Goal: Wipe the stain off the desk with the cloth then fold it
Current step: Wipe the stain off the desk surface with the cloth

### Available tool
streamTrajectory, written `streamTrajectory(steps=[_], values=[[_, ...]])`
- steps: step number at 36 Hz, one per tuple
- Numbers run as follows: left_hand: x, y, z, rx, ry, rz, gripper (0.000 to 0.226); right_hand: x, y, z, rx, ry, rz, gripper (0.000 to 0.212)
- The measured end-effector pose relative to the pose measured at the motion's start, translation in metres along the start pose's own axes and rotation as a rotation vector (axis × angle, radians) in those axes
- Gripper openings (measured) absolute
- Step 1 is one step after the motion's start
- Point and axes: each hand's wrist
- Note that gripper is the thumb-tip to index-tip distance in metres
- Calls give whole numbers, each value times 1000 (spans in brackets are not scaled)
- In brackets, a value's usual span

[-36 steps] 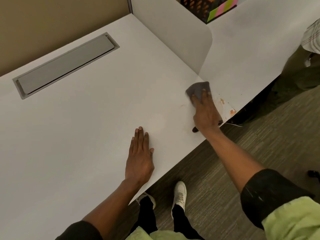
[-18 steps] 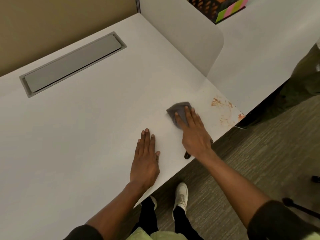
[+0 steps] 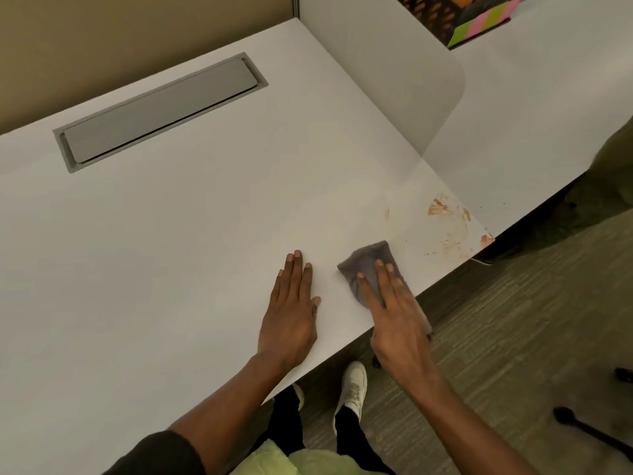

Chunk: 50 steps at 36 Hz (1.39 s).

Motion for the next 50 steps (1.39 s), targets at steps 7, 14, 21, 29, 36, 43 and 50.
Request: streamTrajectory(steps=[7, 14, 21, 29, 36, 43, 50], values=[[-2, -1, 2, -17, 45, -5, 66, -9, 84, -4, -107, -17, 62, 86], [0, -2, 0, -10, 31, 6, 64, -41, 165, -23, -145, -10, 182, 79], [-2, -1, 3, -53, 76, 18, 64, -5, 78, -3, -86, -23, 36, 96], [-1, -1, 8, -118, 116, 29, 64, -28, 44, 8, -38, -12, -152, 101], [0, -1, 9, -100, 150, 44, 65, -60, 182, -12, -166, 40, 144, 95], [1, -1, 9, -107, 175, 48, 65, 5, 159, 4, -114, 105, -75, 91], [4, 0, 8, -115, 103, 36, 68, 13, 63, 13, 3, 88, -175, 95]])
Point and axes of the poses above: each hand's wrist, its own y-axis towards the middle knuckle, its own z-axis out of the palm, x = y × z, and after that the axes turned 6 degrees about -x, right-handed
